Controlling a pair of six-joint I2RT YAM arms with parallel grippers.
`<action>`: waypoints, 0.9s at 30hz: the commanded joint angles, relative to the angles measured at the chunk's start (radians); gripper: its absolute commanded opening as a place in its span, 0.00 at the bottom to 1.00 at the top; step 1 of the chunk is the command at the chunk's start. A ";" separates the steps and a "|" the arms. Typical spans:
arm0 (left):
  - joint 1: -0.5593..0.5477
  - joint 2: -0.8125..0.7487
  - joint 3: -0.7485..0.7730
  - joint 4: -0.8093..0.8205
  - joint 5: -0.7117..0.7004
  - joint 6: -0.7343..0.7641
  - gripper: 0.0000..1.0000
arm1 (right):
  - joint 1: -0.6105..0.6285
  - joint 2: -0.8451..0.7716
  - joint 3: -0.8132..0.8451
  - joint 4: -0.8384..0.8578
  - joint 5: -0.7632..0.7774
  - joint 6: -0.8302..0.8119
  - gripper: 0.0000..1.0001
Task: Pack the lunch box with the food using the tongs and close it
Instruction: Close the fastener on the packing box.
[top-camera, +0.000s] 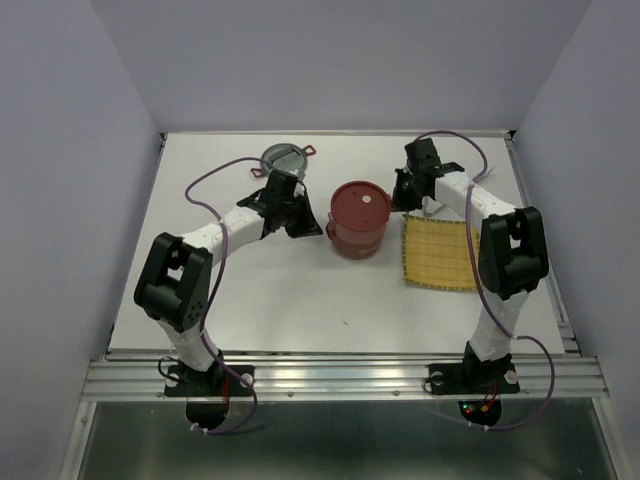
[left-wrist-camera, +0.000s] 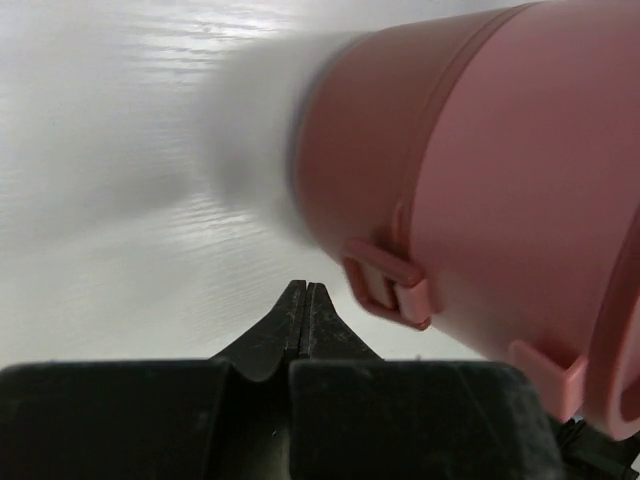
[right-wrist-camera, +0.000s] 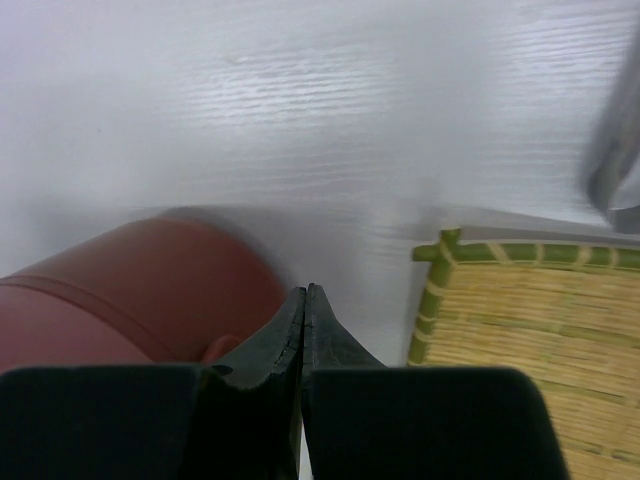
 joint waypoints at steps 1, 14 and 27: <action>-0.056 0.080 0.120 0.047 0.023 -0.015 0.00 | 0.085 -0.010 0.017 0.014 -0.060 -0.017 0.01; -0.053 0.102 0.187 0.021 0.031 0.002 0.00 | 0.139 -0.038 -0.043 0.030 -0.008 0.022 0.01; -0.002 -0.006 0.096 0.004 0.009 0.023 0.00 | 0.119 -0.051 -0.086 0.028 0.034 0.041 0.01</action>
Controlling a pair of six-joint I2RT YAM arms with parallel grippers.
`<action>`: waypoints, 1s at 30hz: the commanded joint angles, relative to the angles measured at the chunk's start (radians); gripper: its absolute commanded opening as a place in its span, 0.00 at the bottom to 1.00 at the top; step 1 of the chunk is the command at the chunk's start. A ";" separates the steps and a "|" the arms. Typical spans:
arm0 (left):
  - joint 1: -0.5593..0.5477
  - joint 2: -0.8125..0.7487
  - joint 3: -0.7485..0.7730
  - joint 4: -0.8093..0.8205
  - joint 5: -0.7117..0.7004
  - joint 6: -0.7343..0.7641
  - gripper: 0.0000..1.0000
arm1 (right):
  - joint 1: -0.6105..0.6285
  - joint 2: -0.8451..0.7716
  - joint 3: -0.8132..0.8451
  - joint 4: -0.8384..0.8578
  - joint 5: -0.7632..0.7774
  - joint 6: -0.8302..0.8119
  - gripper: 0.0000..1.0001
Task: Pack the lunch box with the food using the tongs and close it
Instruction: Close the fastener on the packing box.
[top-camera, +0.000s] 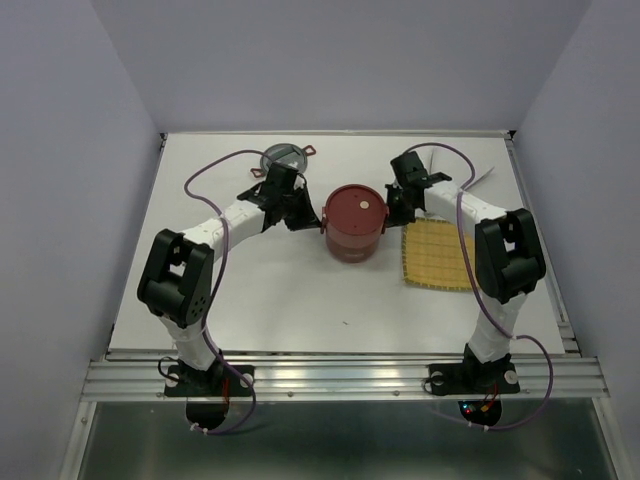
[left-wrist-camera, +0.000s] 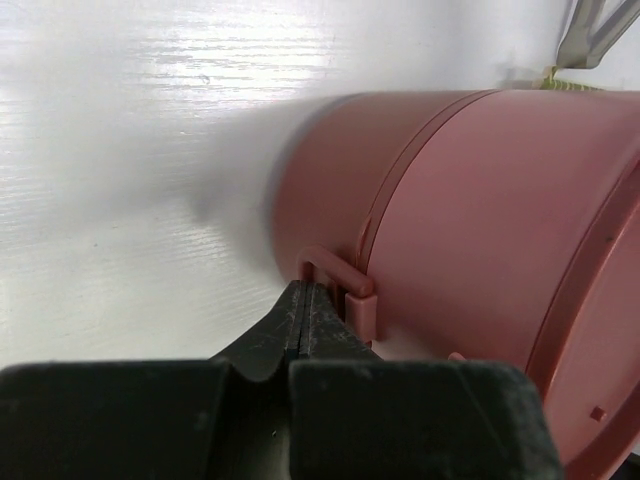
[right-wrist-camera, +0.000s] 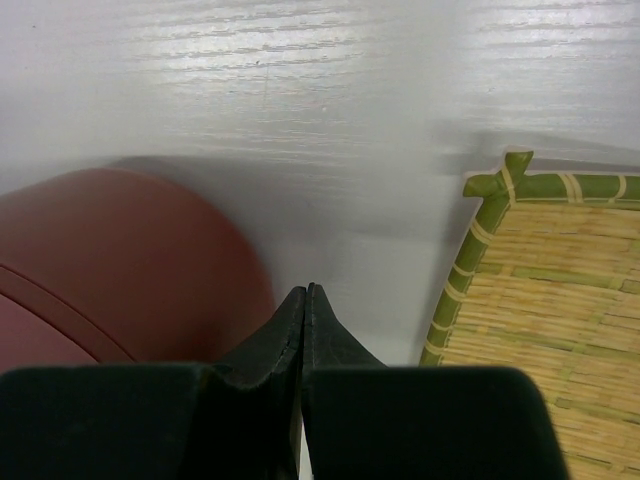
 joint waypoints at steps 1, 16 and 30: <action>0.012 -0.070 -0.001 0.026 0.032 0.012 0.00 | 0.011 -0.046 -0.009 0.038 0.002 0.036 0.01; 0.123 -0.099 -0.039 -0.046 -0.014 0.097 0.00 | -0.120 -0.224 -0.107 0.029 0.056 0.038 0.01; 0.026 0.054 0.076 -0.036 0.003 0.085 0.00 | 0.026 -0.180 -0.078 0.038 -0.001 0.079 0.01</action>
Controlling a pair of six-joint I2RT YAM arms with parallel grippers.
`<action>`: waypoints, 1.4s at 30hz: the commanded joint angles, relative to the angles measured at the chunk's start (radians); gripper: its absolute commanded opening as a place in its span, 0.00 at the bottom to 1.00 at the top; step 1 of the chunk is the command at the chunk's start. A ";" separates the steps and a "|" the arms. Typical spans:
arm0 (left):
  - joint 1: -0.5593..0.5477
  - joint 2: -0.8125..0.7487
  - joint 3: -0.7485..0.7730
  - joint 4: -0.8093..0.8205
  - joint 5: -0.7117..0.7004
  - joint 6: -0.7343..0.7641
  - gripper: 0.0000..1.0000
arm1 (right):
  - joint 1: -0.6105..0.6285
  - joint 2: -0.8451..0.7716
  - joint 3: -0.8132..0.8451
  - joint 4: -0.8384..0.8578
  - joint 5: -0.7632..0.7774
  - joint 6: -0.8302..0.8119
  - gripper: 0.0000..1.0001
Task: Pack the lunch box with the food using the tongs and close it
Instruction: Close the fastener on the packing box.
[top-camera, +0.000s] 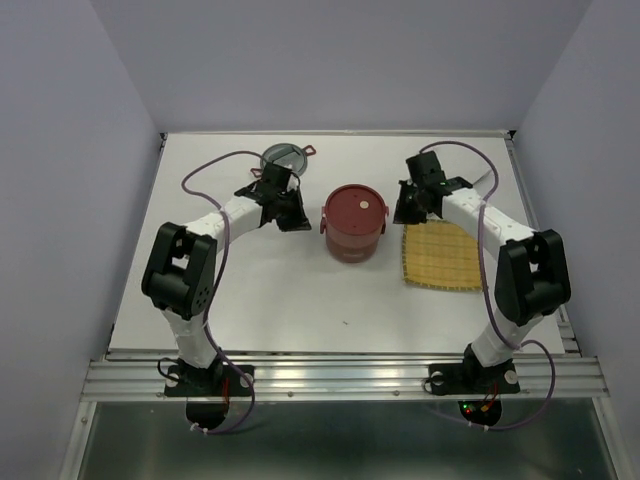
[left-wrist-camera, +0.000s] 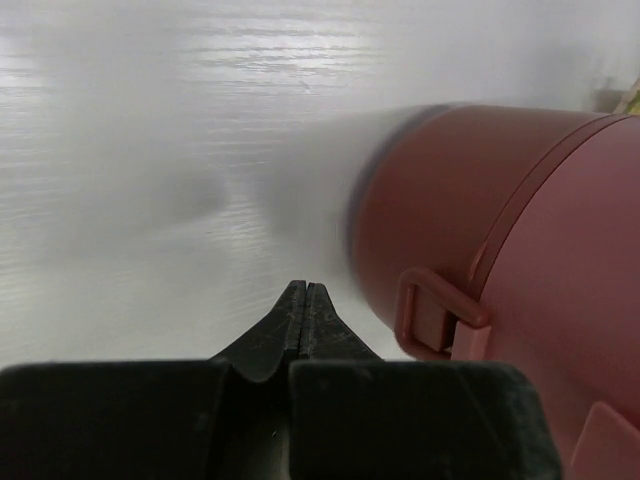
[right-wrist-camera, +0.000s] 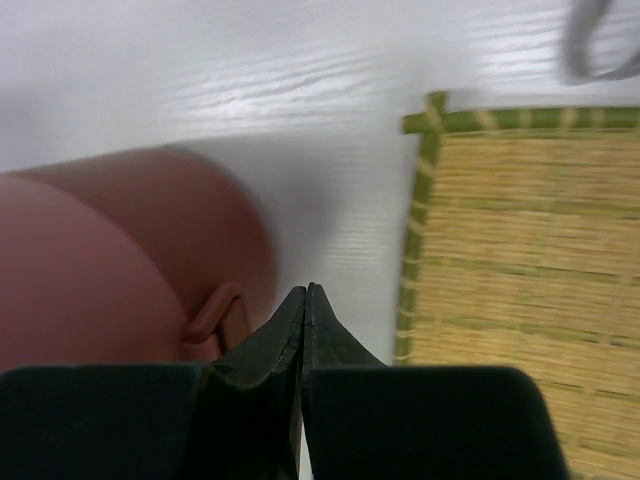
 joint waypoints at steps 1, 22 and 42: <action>-0.089 0.053 0.123 0.013 0.018 -0.001 0.00 | 0.101 0.048 0.044 0.038 -0.052 0.032 0.01; -0.023 -0.064 0.023 -0.007 -0.041 0.035 0.00 | 0.023 -0.006 -0.022 0.064 -0.029 0.018 0.01; -0.051 -0.033 0.054 -0.026 -0.037 0.007 0.00 | 0.007 0.152 0.179 0.023 -0.125 -0.058 0.01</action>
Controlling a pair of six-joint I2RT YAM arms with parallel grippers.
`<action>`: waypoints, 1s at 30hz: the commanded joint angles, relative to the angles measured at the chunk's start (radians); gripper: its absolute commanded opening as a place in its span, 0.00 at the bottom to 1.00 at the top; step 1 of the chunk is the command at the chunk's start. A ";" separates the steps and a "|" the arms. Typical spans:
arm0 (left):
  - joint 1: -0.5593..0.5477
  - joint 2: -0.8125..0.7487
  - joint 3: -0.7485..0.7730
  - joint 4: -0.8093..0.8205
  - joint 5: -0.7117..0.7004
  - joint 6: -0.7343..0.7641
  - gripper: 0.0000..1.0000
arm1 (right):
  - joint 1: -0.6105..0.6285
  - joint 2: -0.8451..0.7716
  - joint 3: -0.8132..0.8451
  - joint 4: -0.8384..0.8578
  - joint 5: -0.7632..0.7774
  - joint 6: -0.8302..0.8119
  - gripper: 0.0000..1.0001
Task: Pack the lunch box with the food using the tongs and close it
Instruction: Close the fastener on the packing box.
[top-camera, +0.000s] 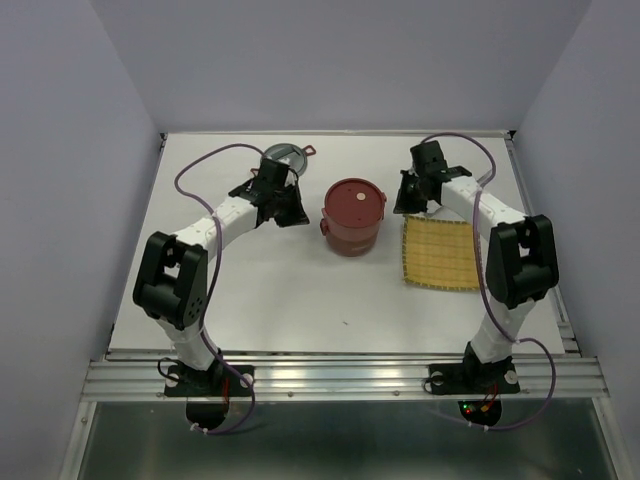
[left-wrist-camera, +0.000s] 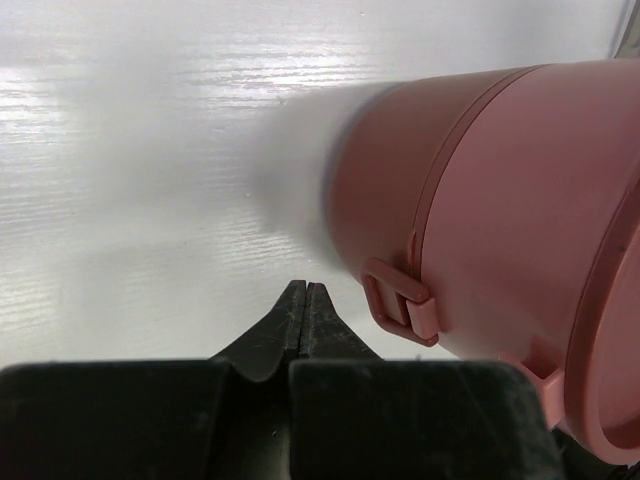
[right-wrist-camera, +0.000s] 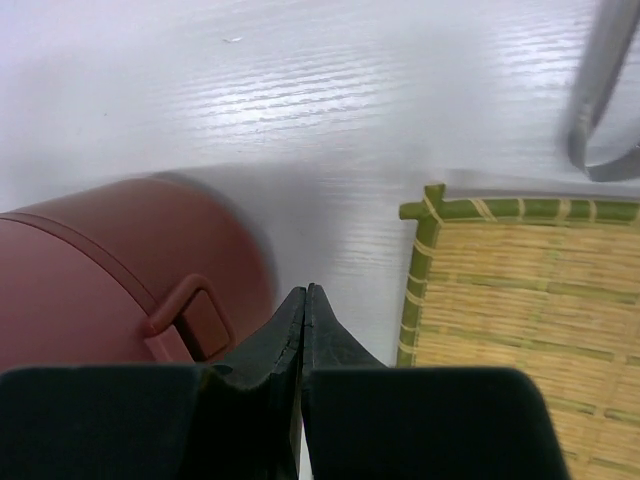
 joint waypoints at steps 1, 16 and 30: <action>-0.034 0.031 0.036 0.005 0.007 -0.013 0.00 | 0.057 0.055 0.089 0.010 -0.083 -0.029 0.01; -0.118 0.175 0.184 0.031 0.014 -0.037 0.00 | 0.165 0.034 0.023 0.054 -0.091 0.007 0.01; 0.014 -0.044 0.072 -0.064 -0.058 0.030 0.00 | 0.113 -0.187 0.007 -0.044 0.147 -0.009 0.01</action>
